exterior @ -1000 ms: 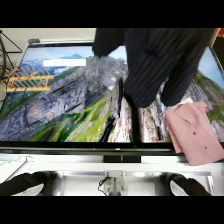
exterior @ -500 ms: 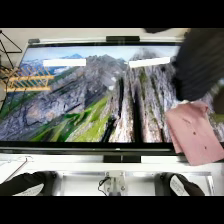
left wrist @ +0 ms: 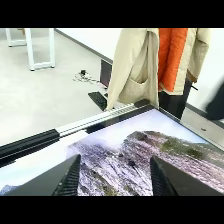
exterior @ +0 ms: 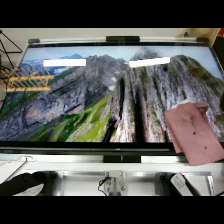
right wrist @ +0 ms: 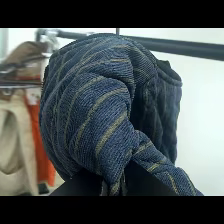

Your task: Fold the shirts.

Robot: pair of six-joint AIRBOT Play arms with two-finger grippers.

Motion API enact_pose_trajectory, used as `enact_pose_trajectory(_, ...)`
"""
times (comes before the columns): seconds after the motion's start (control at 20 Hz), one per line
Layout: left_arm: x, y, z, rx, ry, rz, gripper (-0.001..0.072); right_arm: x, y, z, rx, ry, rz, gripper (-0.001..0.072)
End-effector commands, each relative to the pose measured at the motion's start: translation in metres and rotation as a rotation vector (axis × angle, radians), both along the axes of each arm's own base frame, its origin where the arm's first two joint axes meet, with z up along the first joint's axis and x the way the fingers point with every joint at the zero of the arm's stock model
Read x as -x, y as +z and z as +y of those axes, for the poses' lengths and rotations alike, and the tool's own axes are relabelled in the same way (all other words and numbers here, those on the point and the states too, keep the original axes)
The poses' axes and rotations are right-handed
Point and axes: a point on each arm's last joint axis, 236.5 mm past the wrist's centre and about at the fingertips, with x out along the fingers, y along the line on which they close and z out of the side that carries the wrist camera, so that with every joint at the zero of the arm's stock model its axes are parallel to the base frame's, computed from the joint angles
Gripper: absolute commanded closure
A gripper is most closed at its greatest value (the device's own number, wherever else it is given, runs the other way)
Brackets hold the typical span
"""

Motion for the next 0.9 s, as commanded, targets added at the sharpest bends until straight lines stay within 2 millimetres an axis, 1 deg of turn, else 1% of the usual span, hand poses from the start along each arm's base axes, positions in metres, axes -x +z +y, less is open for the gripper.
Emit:
enact_pose_trajectory(0.0, -0.004, -0.002, 0.005, -0.024, 0.027, -0.011, 0.0172, 0.018, -0.006, -0.037, -0.027, -0.089, -0.018, 0.0631)
enact_pose_trajectory(0.2, -0.011, -0.004, 0.014, -0.063, 0.070, -0.031, 0.0172, 0.024, -0.017, -0.073, -0.074, -0.141, -0.060, 0.0631)
enact_pose_trajectory(0.35, -0.013, -0.004, 0.017, -0.078, 0.088, -0.038, 0.0172, 0.037, -0.030, -0.103, -0.055, -0.234, -0.012, 0.0631)
enact_pose_trajectory(0.45, -0.013, -0.004, 0.017, -0.078, 0.088, -0.038, 0.0172, 0.054, -0.032, -0.122, -0.043, -0.297, -0.010, 0.0631)
enact_pose_trajectory(0.6, -0.014, -0.005, 0.017, -0.079, 0.087, -0.036, 0.0172, 0.086, -0.025, -0.143, -0.010, -0.388, -0.040, 0.0631)
enact_pose_trajectory(0.85, -0.015, -0.007, 0.016, -0.077, 0.087, -0.032, 0.0172, 0.134, -0.021, -0.164, 0.012, -0.506, -0.050, 0.0631)
